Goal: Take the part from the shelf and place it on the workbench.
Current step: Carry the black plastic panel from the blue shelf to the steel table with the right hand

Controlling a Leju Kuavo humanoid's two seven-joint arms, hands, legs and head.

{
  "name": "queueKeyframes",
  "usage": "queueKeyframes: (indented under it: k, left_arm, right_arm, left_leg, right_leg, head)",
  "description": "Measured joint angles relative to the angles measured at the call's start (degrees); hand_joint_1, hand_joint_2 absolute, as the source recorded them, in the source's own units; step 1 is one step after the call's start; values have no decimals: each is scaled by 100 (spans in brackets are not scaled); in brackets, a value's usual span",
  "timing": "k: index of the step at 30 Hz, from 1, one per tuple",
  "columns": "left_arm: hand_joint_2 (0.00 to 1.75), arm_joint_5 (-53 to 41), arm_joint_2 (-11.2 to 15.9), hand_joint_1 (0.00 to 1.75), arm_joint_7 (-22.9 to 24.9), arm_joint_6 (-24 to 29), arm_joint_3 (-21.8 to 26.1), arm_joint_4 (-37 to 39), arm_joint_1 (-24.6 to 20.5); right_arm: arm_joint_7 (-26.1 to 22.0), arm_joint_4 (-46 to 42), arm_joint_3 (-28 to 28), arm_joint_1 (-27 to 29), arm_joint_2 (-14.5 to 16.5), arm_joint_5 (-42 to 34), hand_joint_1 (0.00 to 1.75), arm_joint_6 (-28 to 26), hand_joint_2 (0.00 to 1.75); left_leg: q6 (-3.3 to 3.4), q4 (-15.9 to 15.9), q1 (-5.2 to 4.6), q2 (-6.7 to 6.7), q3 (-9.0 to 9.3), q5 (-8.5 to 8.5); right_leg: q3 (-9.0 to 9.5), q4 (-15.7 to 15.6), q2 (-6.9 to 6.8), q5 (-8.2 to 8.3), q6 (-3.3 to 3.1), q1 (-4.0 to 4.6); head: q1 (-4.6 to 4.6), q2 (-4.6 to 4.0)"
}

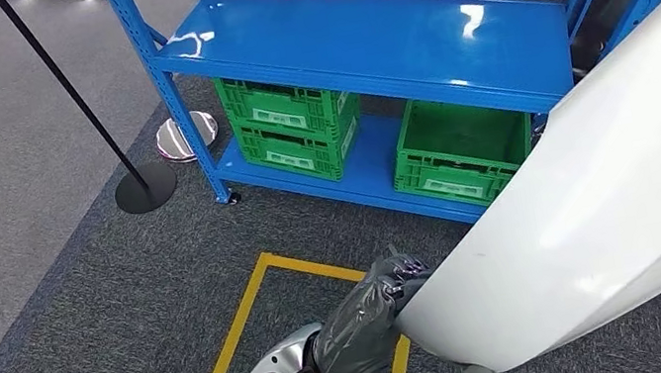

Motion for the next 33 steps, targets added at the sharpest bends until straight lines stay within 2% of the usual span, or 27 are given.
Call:
queueKeyframes:
  k: [1,2,3,4,6,8,9,11,12,13,14,15,16,17,18,19,21,22,23,25,26,27,28,29,30,32,33]
  left_arm:
    - [175,-11,-2,175,9,-5,5,-10,1]
    - [175,-19,-5,175,20,-13,10,-24,2]
    - [175,-24,-11,175,28,-20,13,-37,6]
    - [175,-30,-18,175,36,-29,15,-48,12]
    - [175,-47,-25,175,49,-55,25,-66,25]
    - [175,-65,-26,175,57,-75,44,-81,25]
    - [175,-72,-25,175,62,-80,54,-86,26]
    - [175,-80,-18,175,72,-85,65,-87,30]
    - [175,-81,-12,175,76,-89,67,-87,35]
    - [175,-83,-9,175,81,-94,68,-87,39]
    - [175,-84,-8,175,86,-104,70,-87,41]
    - [175,-86,-13,175,93,-114,74,-88,41]
    - [175,-87,-24,175,101,-123,78,-88,40]
    - [175,-89,-38,175,108,-138,80,-89,36]
    - [175,-91,-54,175,115,-152,84,-90,33]
    - [175,-93,-65,175,123,-165,86,-91,32]
    - [175,-95,-79,175,138,-188,99,-92,34]
    - [175,-95,-86,175,145,-193,107,-93,35]
    - [175,-95,-99,175,150,-197,114,-94,35]
    - [175,-95,-123,175,155,-199,124,-94,36]
    - [175,-97,-128,175,161,-207,128,-94,40]
    - [175,-103,-129,175,170,-219,133,-93,45]
    - [175,-114,-129,175,180,-232,139,-92,51]
    - [175,-125,-130,175,190,-249,146,-92,56]
    - [175,-136,-134,175,196,-263,153,-92,58]
    - [175,-149,-146,175,203,-283,165,-92,56]
    - [175,-155,-154,175,208,-291,173,-91,56]
  right_arm:
    - [-3,0,1,-1,-5,4,0,1,0]
    - [-7,1,2,2,-8,7,0,1,0]
    - [-9,1,3,10,-11,10,0,1,0]
    - [-11,2,3,20,-13,10,0,2,0]
    - [-14,1,-1,32,-6,14,0,2,0]
    - [-21,-2,-1,15,1,22,0,2,0]
    - [-23,-3,-1,8,6,28,0,4,0]
    - [-24,-3,2,7,7,42,0,19,0]
    - [-20,-3,2,6,7,48,0,29,0]
    - [-15,-3,2,0,5,52,0,39,0]
    - [-9,-3,2,-11,5,55,0,49,0]
    - [-3,-3,2,-24,5,58,0,55,0]
    - [1,-3,2,-37,5,60,0,61,0]
    - [3,-3,2,-45,5,61,0,65,0]
    - [5,-3,2,-50,4,62,0,67,0]
    - [6,-3,2,-50,2,62,0,68,0]
    - [7,-3,2,-57,6,62,0,68,0]
    - [6,-3,2,-64,9,62,0,68,0]
    - [2,-3,3,-71,14,62,0,68,0]
    - [-5,-3,5,-69,14,61,0,68,0]
    - [-8,-3,5,-60,11,61,0,68,0]
    - [-8,-3,5,-53,7,61,0,68,0]
    - [-8,-3,4,-49,5,62,0,68,0]
    - [-8,-3,4,-50,4,64,0,68,0]
    - [-8,-3,4,-55,3,69,0,68,0]
    - [-8,-2,4,-65,2,85,0,68,0]
    - [-7,-1,5,-71,2,93,0,68,0]
  left_leg:
    - [-16,36,-5,-22,-48,12]
    - [-35,79,-7,-48,-100,23]
    - [-62,113,-5,-76,-152,38]
    - [-95,136,0,-108,-200,59]
    - [-158,160,8,-183,-261,81]
    - [-228,368,15,-169,-382,-64]
    - [-268,658,35,-129,-525,-231]
    - [-346,1432,90,-56,-882,-570]
    - [-374,1712,118,-39,-1010,-650]
    - [-393,1774,142,-24,-1029,-618]
    - [-404,1611,163,2,-932,-491]
    - [-408,1249,177,64,-733,-295]
    - [-412,837,174,187,-507,-133]
    - [-397,482,156,296,-318,-24]
    - [-369,255,135,381,-207,27]
    - [-334,170,112,412,-179,18]
    - [-235,145,103,309,-219,45]
    - [-190,134,110,252,-232,66]
    - [-142,121,118,199,-239,88]
    - [-74,110,118,90,-251,115]
    - [-52,111,106,25,-257,122]
    - [-41,112,93,-47,-260,128]
    - [-35,115,83,-122,-261,133]
    - [-33,124,75,-202,-260,136]
    - [-37,141,73,-281,-260,135]
    - [-64,211,70,-424,-294,124]
    - [-89,245,68,-485,-330,123]
  right_leg:
    - [282,-406,78,78,-28,-1]
    - [473,-723,146,124,-50,0]
    - [563,-896,198,126,-68,6]
    - [573,-938,209,103,-80,16]
    - [543,-955,123,133,-119,11]
    - [540,-981,31,168,-172,-26]
    - [536,-988,-22,180,-190,-40]
    - [518,-989,-135,189,-203,-42]
    - [513,-988,-201,190,-204,-43]
    - [513,-988,-262,190,-203,-45]
    - [520,-988,-318,189,-201,-50]
    - [533,-988,-367,185,-192,-56]
    - [545,-988,-408,179,-173,-54]
    - [549,-984,-445,174,-142,-45]
    - [547,-980,-488,174,-106,-30]
    - [540,-983,-534,179,-70,-16]
    - [531,-996,-622,183,-5,-19]
    - [514,-966,-578,141,19,-32]
    - [455,-830,-475,36,33,-41]
    - [175,-181,-200,-324,29,-36]
    - [-20,256,-123,-501,20,-23]
    - [-179,598,-91,-602,10,-12]
    - [-251,741,-79,-595,-6,-5]
    - [-216,649,-66,-479,-27,-2]
    - [-63,309,-27,-275,-47,-6]
    - [295,-483,222,45,-56,-37]
    - [401,-720,335,109,-51,-49]
  head:
    - [2,0]
    - [-2,0]
    - [-7,0]
    - [-12,0]
    - [-9,0]
    - [-40,0]
    - [-68,0]
    - [-132,0]
    - [-142,0]
    - [-149,0]
    - [-155,0]
    - [-160,0]
    - [-171,0]
    - [-188,0]
    - [-198,0]
    - [-199,0]
    - [-179,0]
    - [-165,0]
    - [-146,0]
    - [-87,0]
    - [-58,0]
    - [-37,0]
    - [-25,0]
    - [-18,0]
    - [-12,0]
    - [4,0]
    - [8,0]
